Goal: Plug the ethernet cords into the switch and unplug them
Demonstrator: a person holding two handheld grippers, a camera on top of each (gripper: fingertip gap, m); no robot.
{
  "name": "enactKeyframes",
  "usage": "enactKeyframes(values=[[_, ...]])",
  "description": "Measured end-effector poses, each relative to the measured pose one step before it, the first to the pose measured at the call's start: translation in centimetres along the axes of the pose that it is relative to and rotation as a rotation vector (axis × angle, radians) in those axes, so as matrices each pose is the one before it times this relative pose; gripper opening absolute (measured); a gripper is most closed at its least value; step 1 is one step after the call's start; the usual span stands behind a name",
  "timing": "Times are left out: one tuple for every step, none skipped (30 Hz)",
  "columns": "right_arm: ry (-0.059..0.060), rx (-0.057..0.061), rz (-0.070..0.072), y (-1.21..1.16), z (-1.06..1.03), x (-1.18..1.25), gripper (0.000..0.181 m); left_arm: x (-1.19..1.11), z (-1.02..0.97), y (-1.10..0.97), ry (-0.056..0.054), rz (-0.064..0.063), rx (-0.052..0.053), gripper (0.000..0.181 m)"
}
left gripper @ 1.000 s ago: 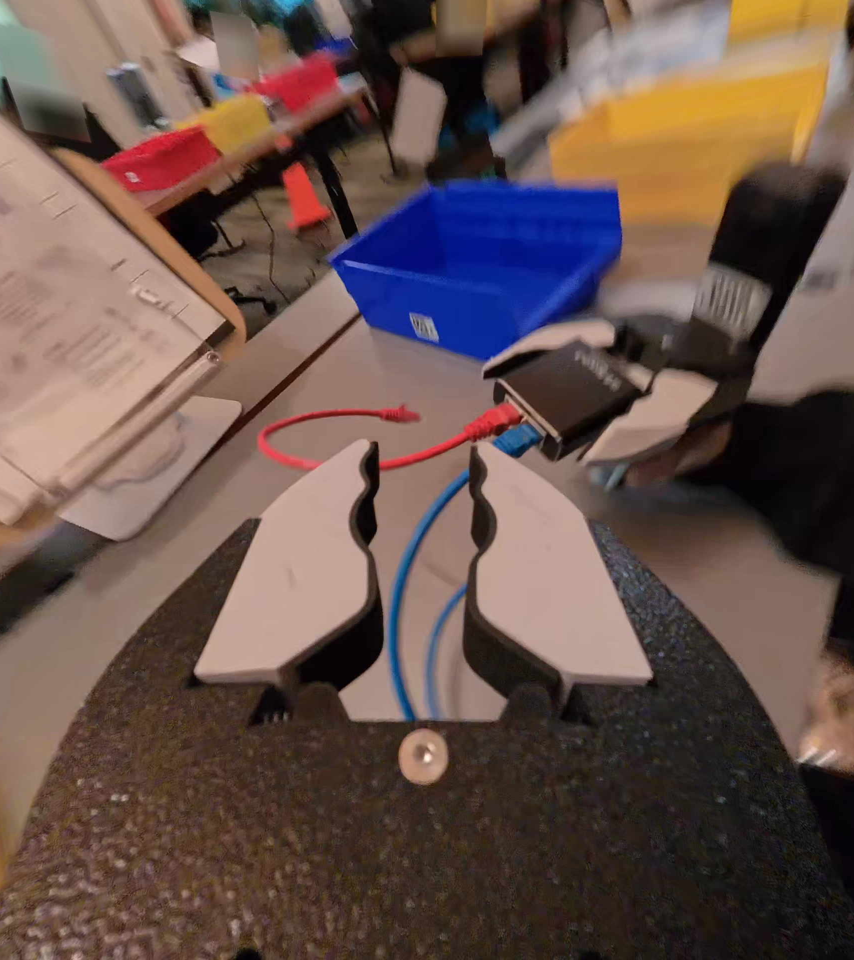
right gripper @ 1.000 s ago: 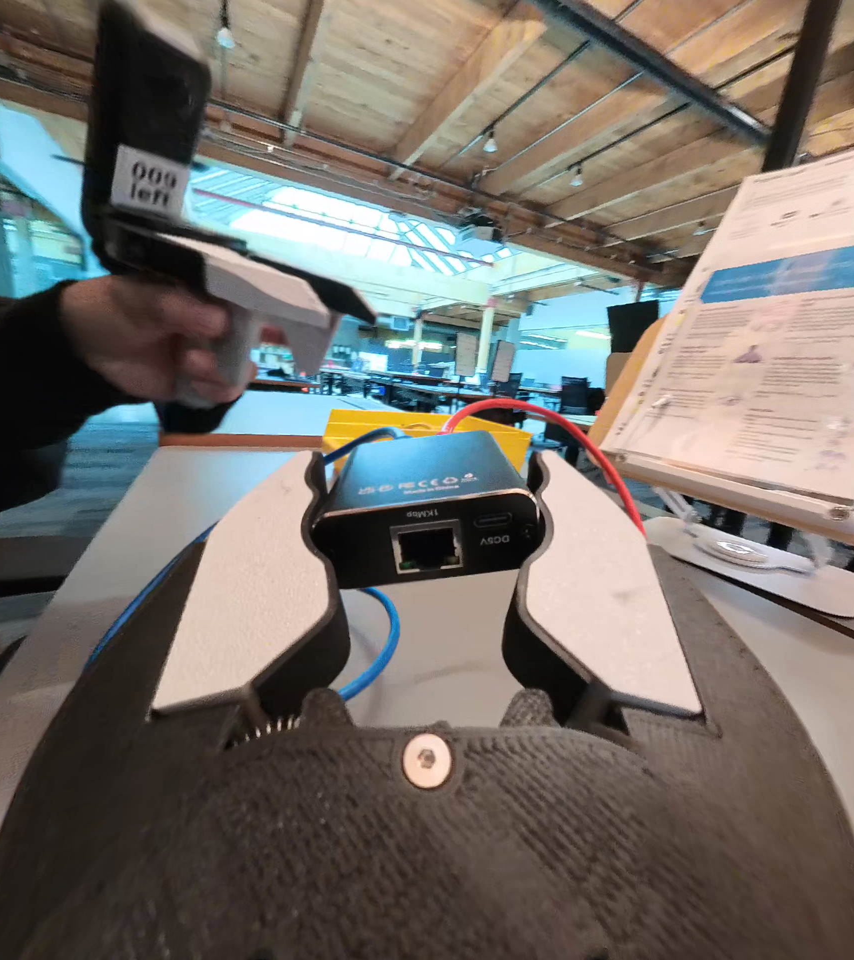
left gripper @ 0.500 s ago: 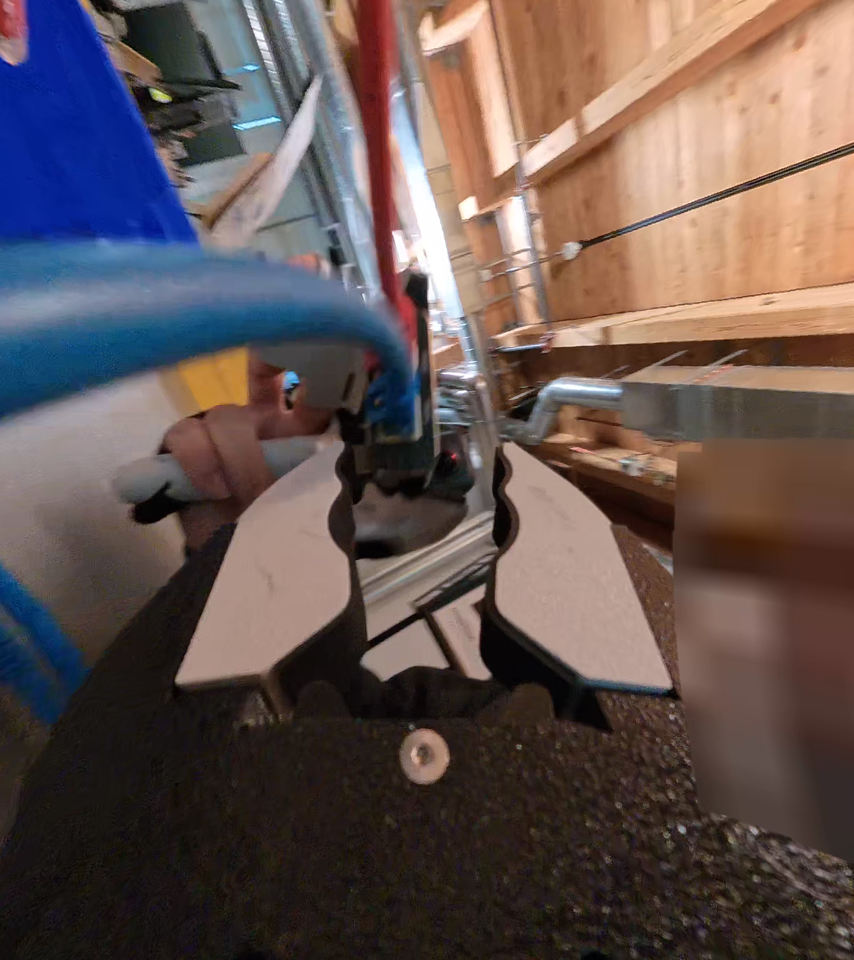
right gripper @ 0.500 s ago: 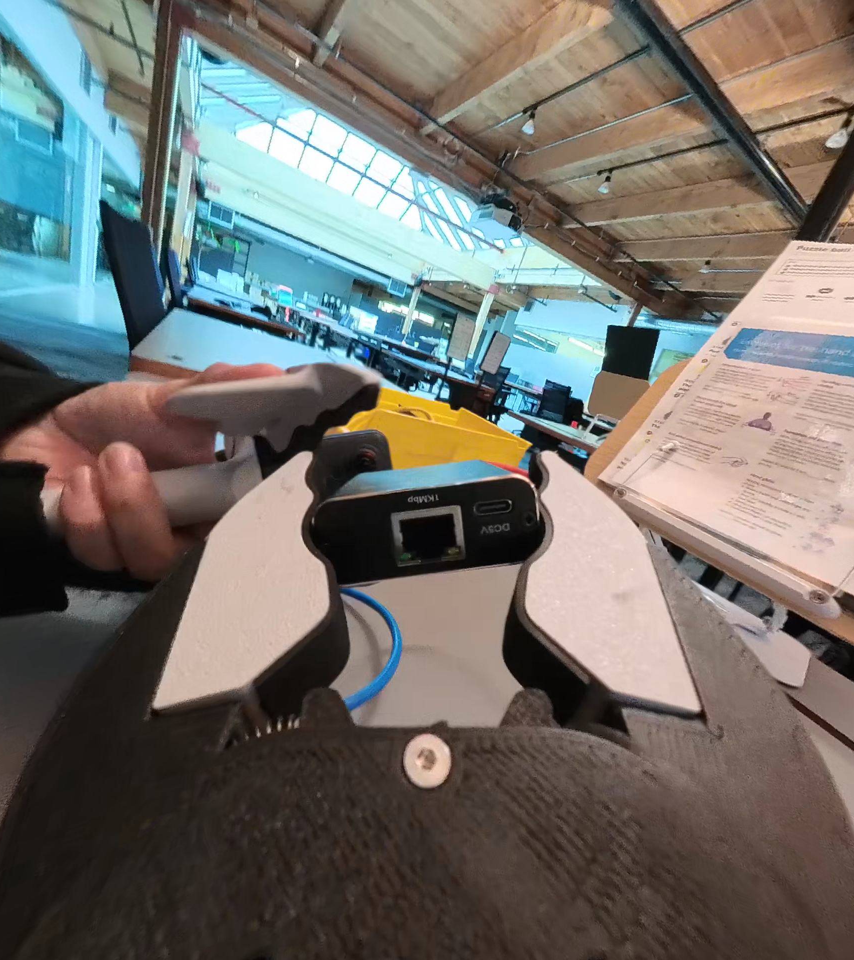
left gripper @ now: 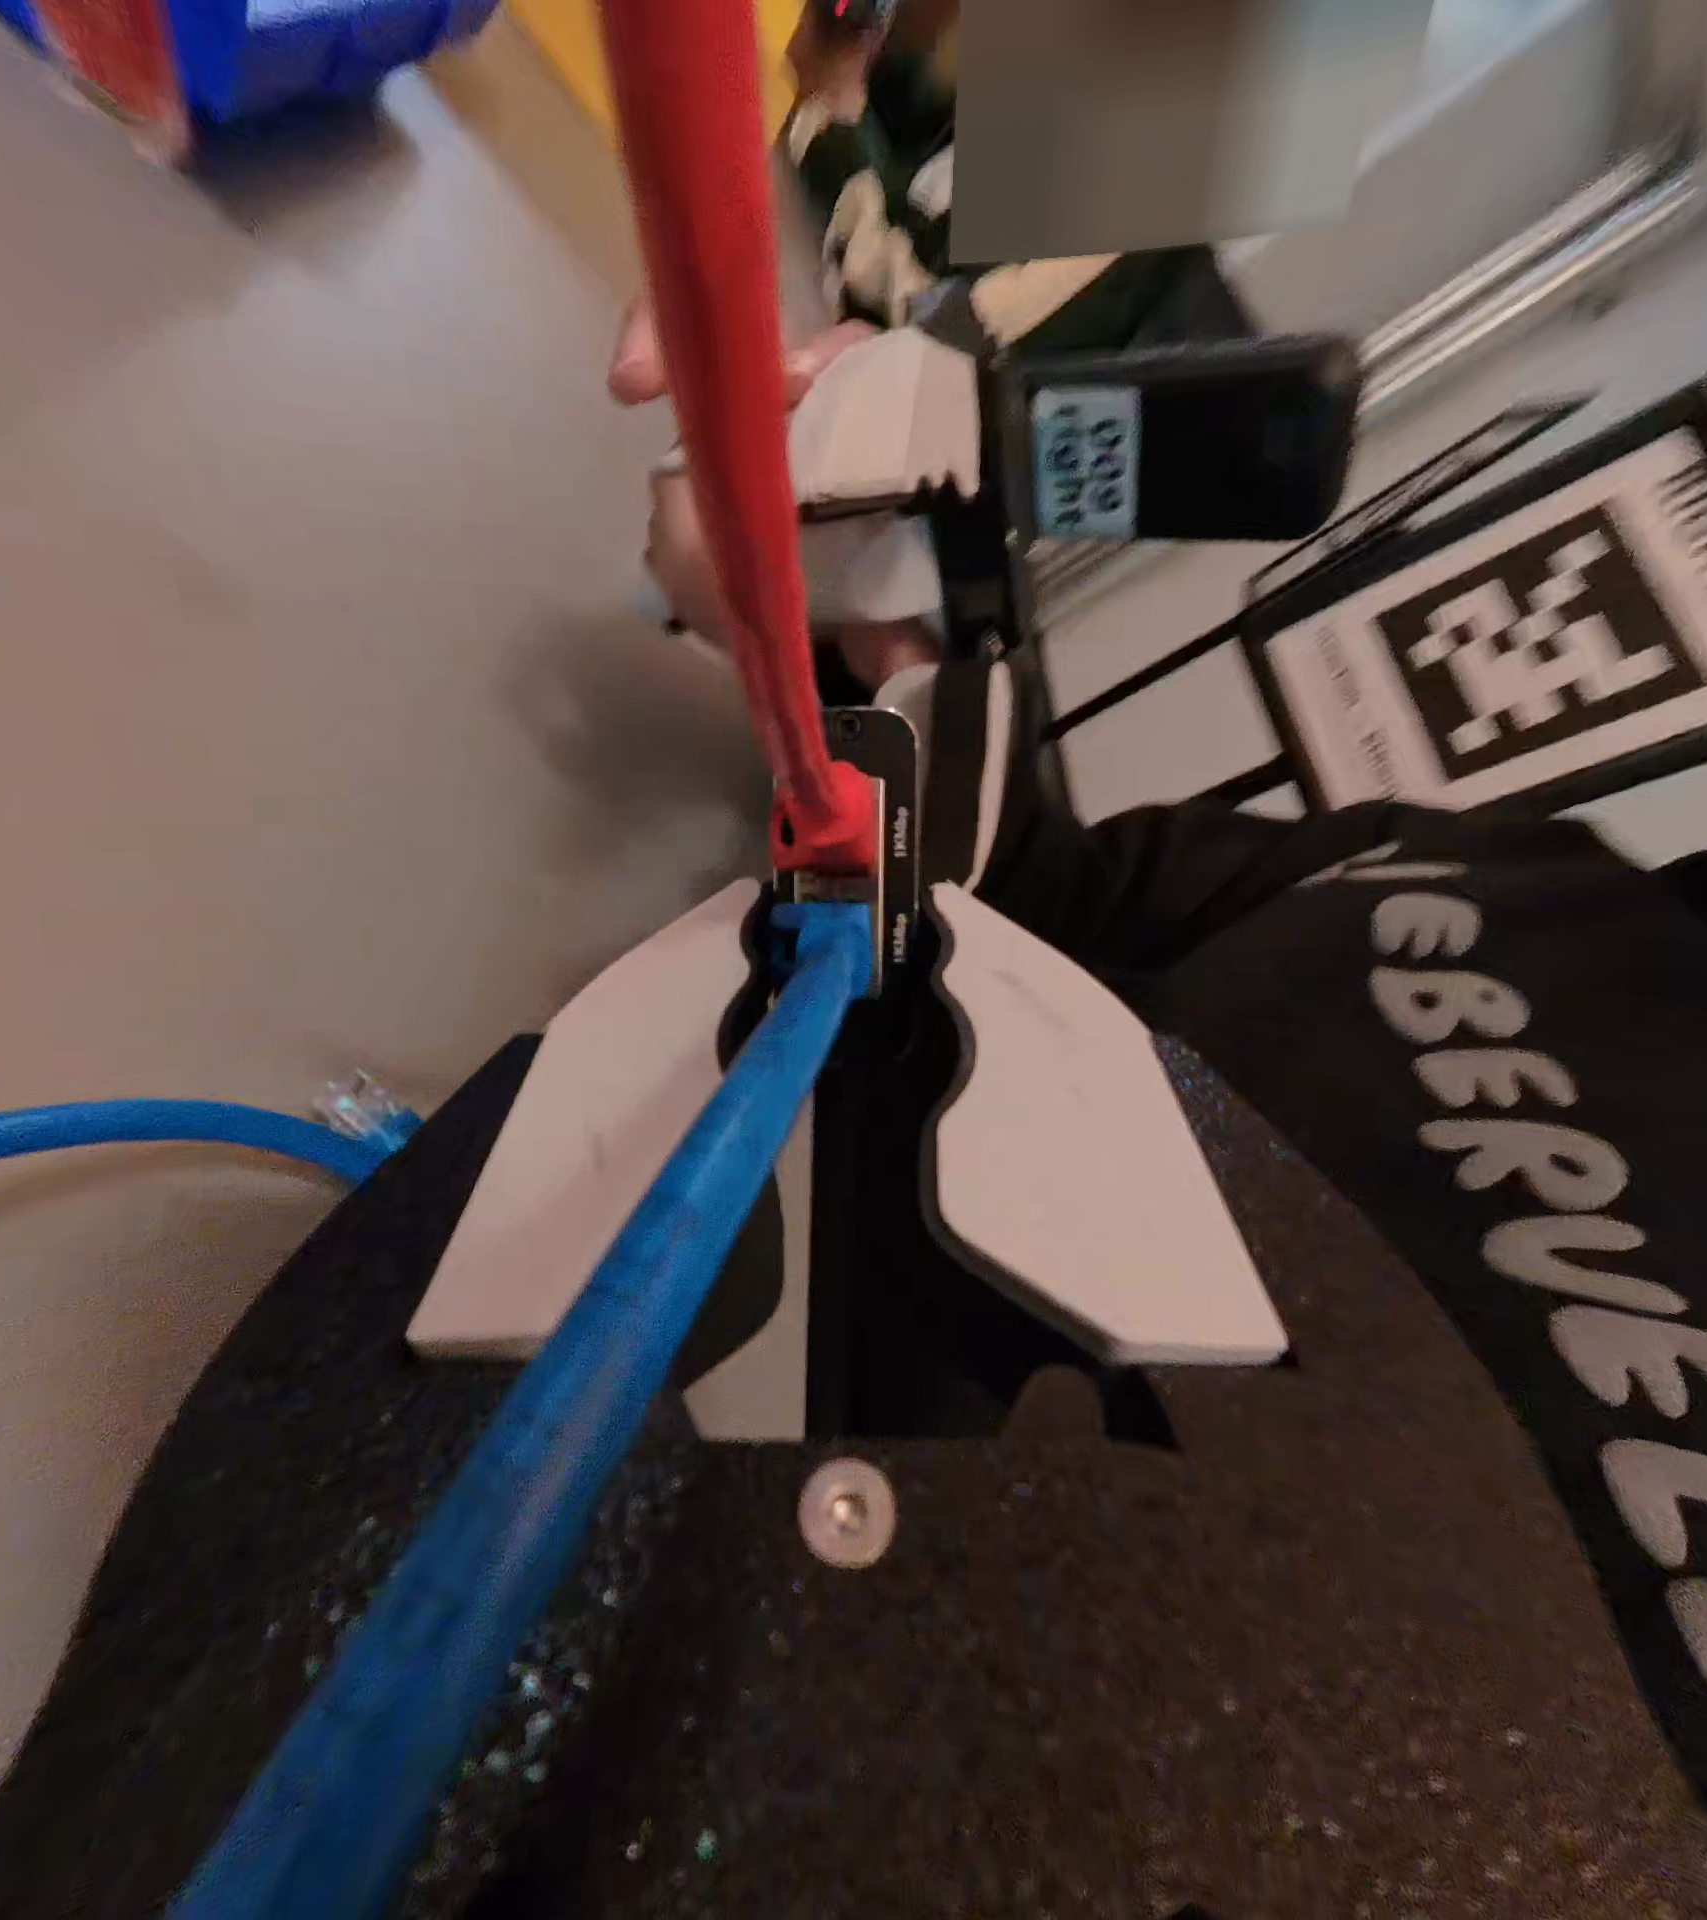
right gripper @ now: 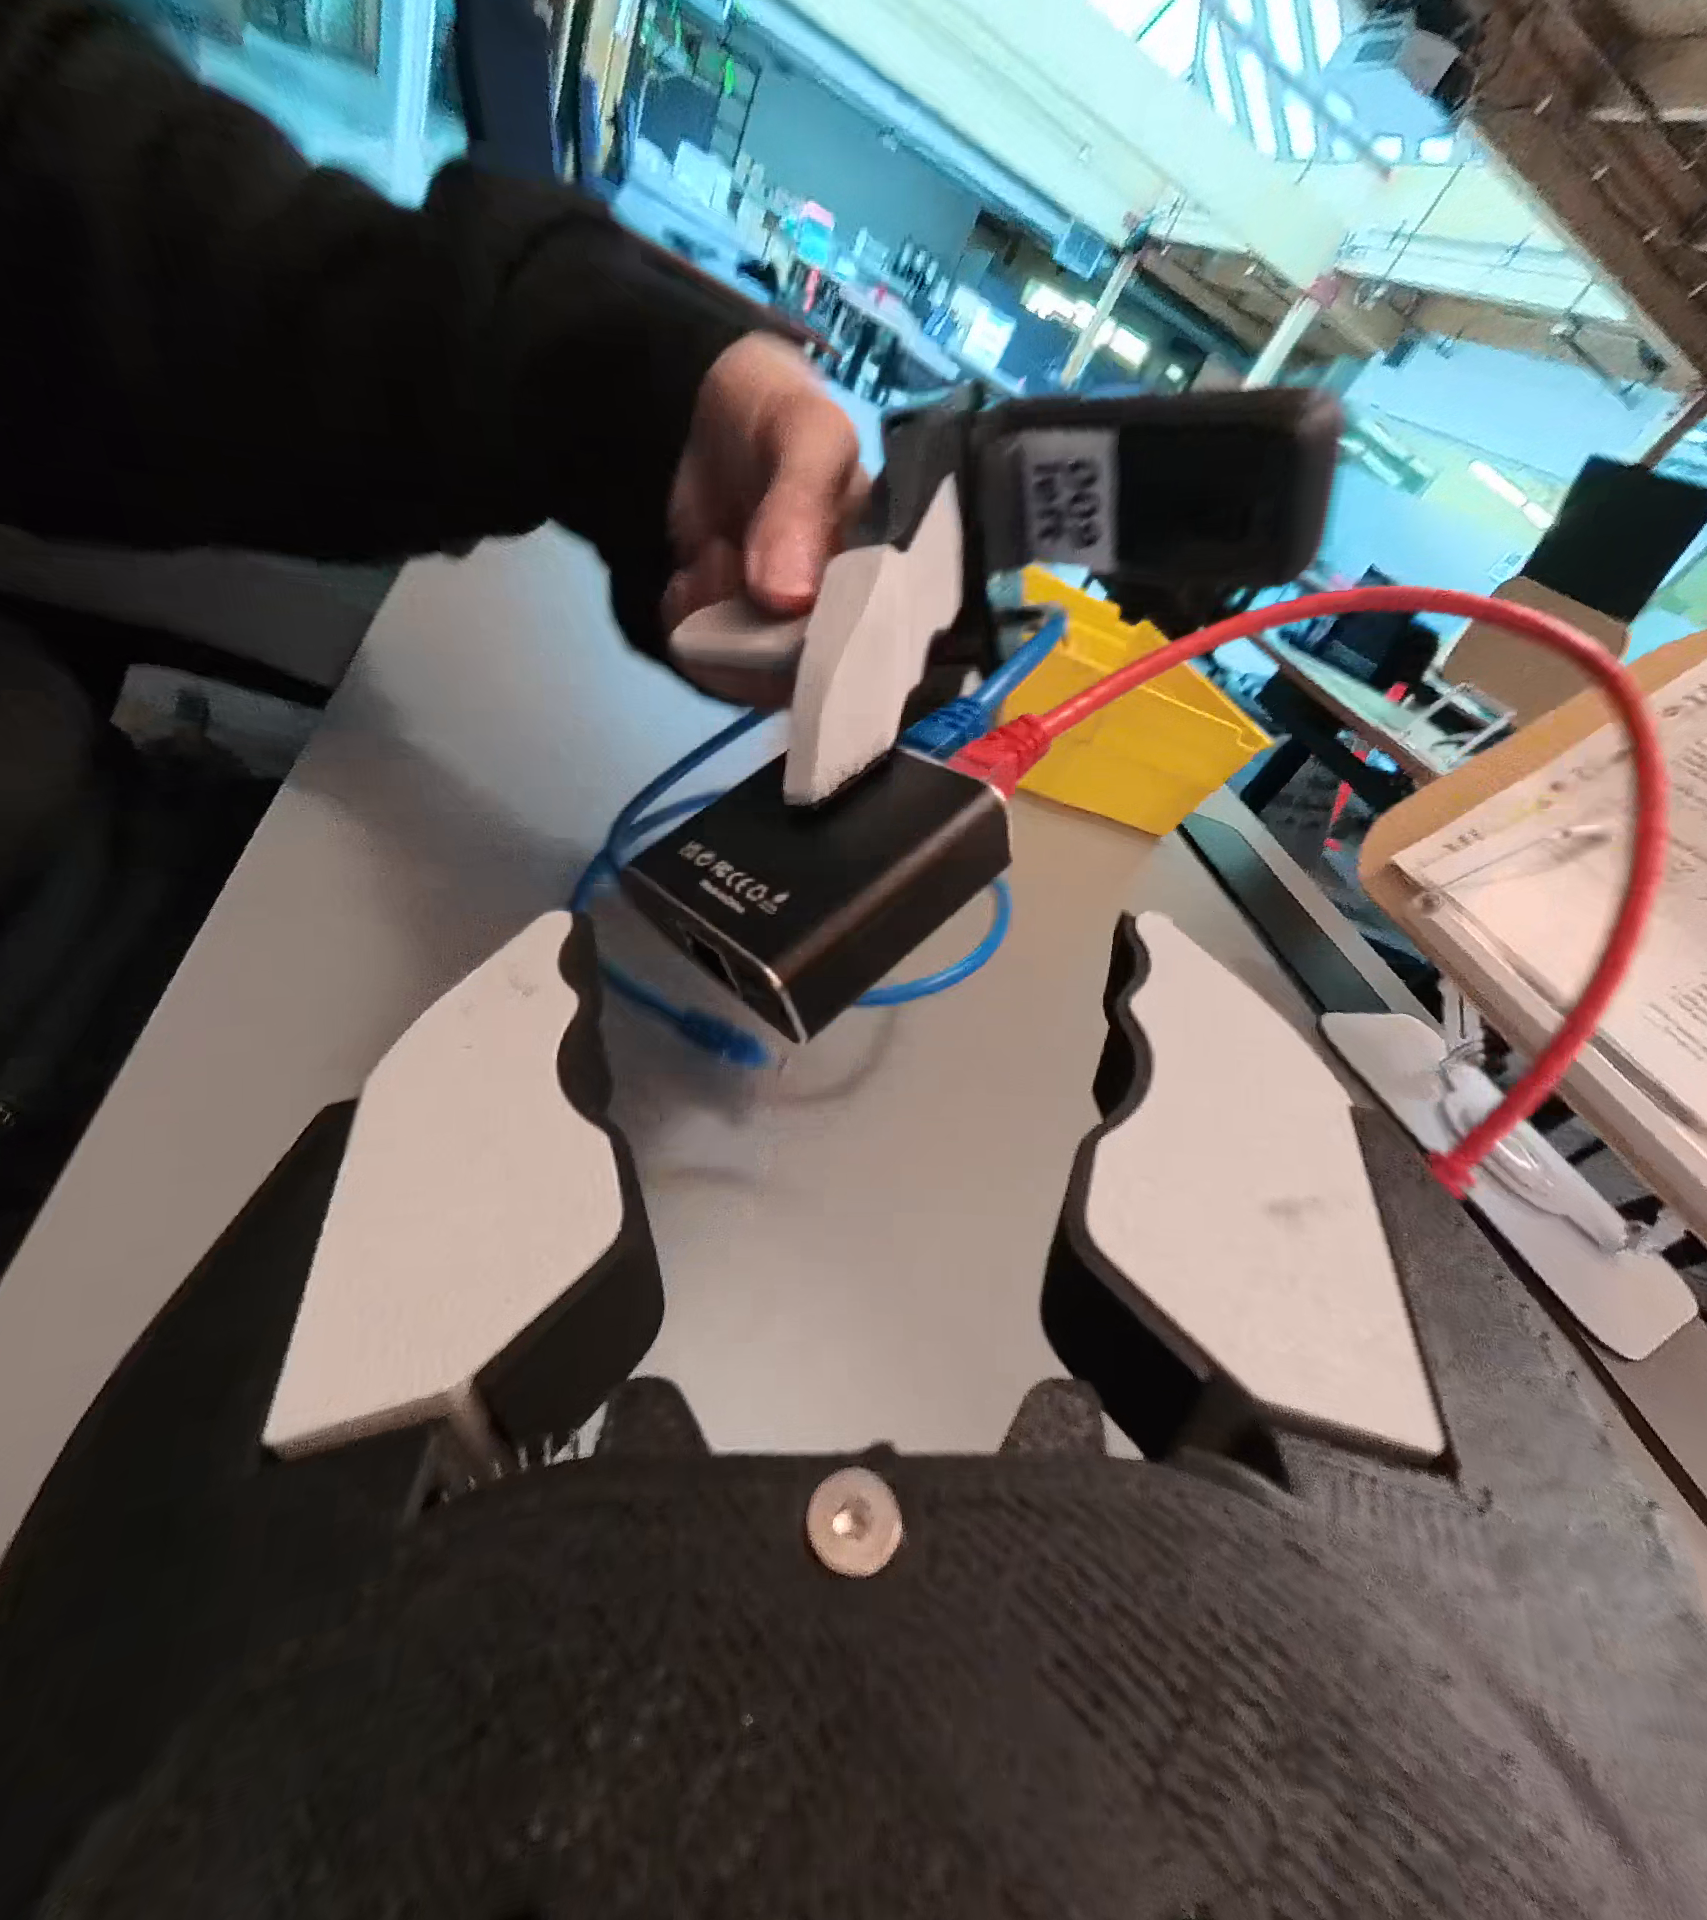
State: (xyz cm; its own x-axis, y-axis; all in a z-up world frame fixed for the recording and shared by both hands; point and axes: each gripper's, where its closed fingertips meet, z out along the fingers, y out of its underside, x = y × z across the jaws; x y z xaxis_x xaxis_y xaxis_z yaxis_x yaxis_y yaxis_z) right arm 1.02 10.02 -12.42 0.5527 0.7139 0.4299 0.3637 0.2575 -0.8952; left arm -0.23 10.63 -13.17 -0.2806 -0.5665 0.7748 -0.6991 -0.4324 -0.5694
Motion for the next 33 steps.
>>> enactKeyframes(values=[[-0.0159, -0.0349, -0.0135, 0.366, 0.41, -0.375, 0.093, -0.139, -0.204, 0.175, -0.0369, 0.0063, -0.054, 0.024], [-0.009, -0.0386, -0.0222, 0.377, 0.439, -0.368, 0.092, 0.041, -0.103, 0.173, -0.0185, 0.0035, -0.0497, 0.024], [0.0061, -0.0366, -0.0326, 0.363, 0.507, -0.114, 0.091, 0.164, -0.028, 0.124, -0.0063, 0.0079, -0.0428, 0.023], [0.0237, -0.0288, -0.03, 0.207, 0.482, 0.12, 0.091, 0.016, -0.014, -0.091, -0.013, 0.0022, -0.0222, 0.024], [0.0221, -0.0243, -0.0235, 0.147, 0.467, 0.182, 0.089, -0.119, -0.001, -0.075, -0.02, -0.0047, -0.02, 0.024], [0.0088, -0.0166, -0.022, 0.014, 0.405, -0.006, 0.081, -0.1, 0.066, 0.104, -0.0152, -0.0002, -0.0285, 0.024], [-0.0033, -0.008, -0.0259, -0.057, 0.351, -0.201, 0.076, -0.094, 0.142, 0.199, -0.0125, 0.002, -0.0297, 0.024], [0.0065, -0.0274, -0.0234, 0.327, 0.326, -0.042, 0.076, -0.126, 0.145, 0.036, -0.0141, -0.0017, -0.0144, 0.023], [0.0127, -0.0346, -0.0091, 0.55, 0.3, 0.135, 0.075, -0.378, 0.015, 0.041, -0.0297, -0.0037, -0.0097, 0.023], [0.0108, -0.0204, 0.0026, 0.337, 0.246, 0.12, 0.075, -0.491, -0.06, -0.051, -0.0354, -0.0022, -0.0002, 0.024], [0.0169, -0.0041, 0.0098, 0.133, 0.154, 0.221, 0.075, -0.316, -0.069, -0.106, -0.0169, -0.0082, 0.0065, 0.024], [0.0245, 0.0001, 0.0288, 0.044, 0.093, 0.439, 0.075, -0.168, -0.142, -0.244, -0.0029, -0.0054, 0.0201, 0.023], [0.0445, -0.0031, 0.0511, 0.053, 0.136, 0.818, 0.075, -0.083, -0.231, -0.57, 0.0016, -0.0012, 0.045, 0.023], [0.0597, -0.0031, 0.0682, -0.039, 0.178, 1.068, 0.075, -0.164, -0.351, -1.072, -0.0043, -0.0035, 0.0814, 0.024], [0.0581, -0.0089, 0.0538, -0.022, 0.156, 0.993, 0.074, -0.297, -0.37, -1.311, -0.0121, -0.0025, 0.1018, 0.024], [0.0434, -0.0236, 0.0143, 0.247, 0.105, 0.691, 0.074, -0.4, -0.361, -1.085, -0.019, 0.0049, 0.0912, 0.029], [0.0428, -0.0445, -0.0094, 0.59, 0.058, 0.618, 0.074, -0.595, -0.379, -0.712, -0.0407, 0.0073, 0.0721, 0.035], [0.0574, -0.0506, -0.0193, 0.698, 0.011, 0.76, 0.074, -0.845, -0.352, -0.526, -0.0702, 0.0131, 0.0695, 0.038], [0.0491, -0.0425, -0.0181, 0.62, 0.029, 0.634, 0.074, -0.742, -0.271, -0.339, -0.0735, 0.0324, 0.0693, 0.044], [0.0376, -0.0351, -0.0057, 0.512, 0.051, 0.499, 0.074, -0.495, -0.216, -0.124, -0.0662, 0.0436, 0.0595, 0.051], [0.0472, -0.0276, -0.0075, 0.347, 0.029, 0.602, 0.073, -0.48, -0.197, 0.058, -0.0797, 0.0368, 0.0437, 0.059], [0.0563, -0.0308, -0.0261, 0.315, -0.015, 0.667, 0.073, -0.464, -0.122, 0.153, -0.0904, 0.0338, 0.0317, 0.07], [0.0514, -0.0347, -0.046, 0.272, -0.018, 0.563, 0.073, -0.133, -0.073, 0.211, -0.0783, 0.0432, 0.0211, 0.08], [0.0534, -0.0248, -0.0569, 0.097, -0.039, 0.51, 0.073, 0.174, -0.042, 0.238, -0.063, 0.0537, 0.011, 0.084], [0.0436, -0.0146, -0.0493, -0.045, -0.048, 0.318, 0.073, 0.348, 0.0, 0.143, -0.0521, 0.0533, 0.0094, 0.088], [0.0193, -0.0018, -0.0394, -0.234, -0.034, -0.028, 0.073, 0.328, 0.044, -0.042, -0.0441, 0.0442, 0.0115, 0.092], [0.0154, 0.0099, -0.0382, -0.392, -0.058, -0.127, 0.073, 0.339, 0.107, -0.192, -0.0302, 0.0263, 0.012, 0.093], [0.0213, 0.0034, -0.0401, -0.341, -0.05, -0.077, 0.073, 0.477, 0.216, -0.148, -0.0022, 0.0125, 0.0047, 0.093], [0.0104, -0.0015, -0.0415, -0.308, -0.024, -0.202, 0.073, 0.435, 0.322, 0.017, 0.0106, -0.003, -0.0112, 0.093], [0.0096, 0.0061, -0.035, -0.391, -0.052, -0.175, 0.073, 0.266, 0.362, 0.177, 0.01, -0.0134, -0.0249, 0.093], [0.0186, 0.0094, -0.0224, -0.424, -0.083, -0.001, 0.072, 0.324, 0.361, 0.214, 0.0188, -0.0146, -0.0252, 0.093], [0.0122, 0.0161, -0.0217, -0.514, -0.109, -0.027, 0.073, 0.395, 0.333, 0.222, 0.0268, -0.0198, -0.0214, 0.091], [0.0115, 0.0145, -0.0166, -0.497, -0.118, 0.04, 0.072, 0.225, 0.332, 0.354, 0.0176, -0.0257, -0.0251, 0.089]])
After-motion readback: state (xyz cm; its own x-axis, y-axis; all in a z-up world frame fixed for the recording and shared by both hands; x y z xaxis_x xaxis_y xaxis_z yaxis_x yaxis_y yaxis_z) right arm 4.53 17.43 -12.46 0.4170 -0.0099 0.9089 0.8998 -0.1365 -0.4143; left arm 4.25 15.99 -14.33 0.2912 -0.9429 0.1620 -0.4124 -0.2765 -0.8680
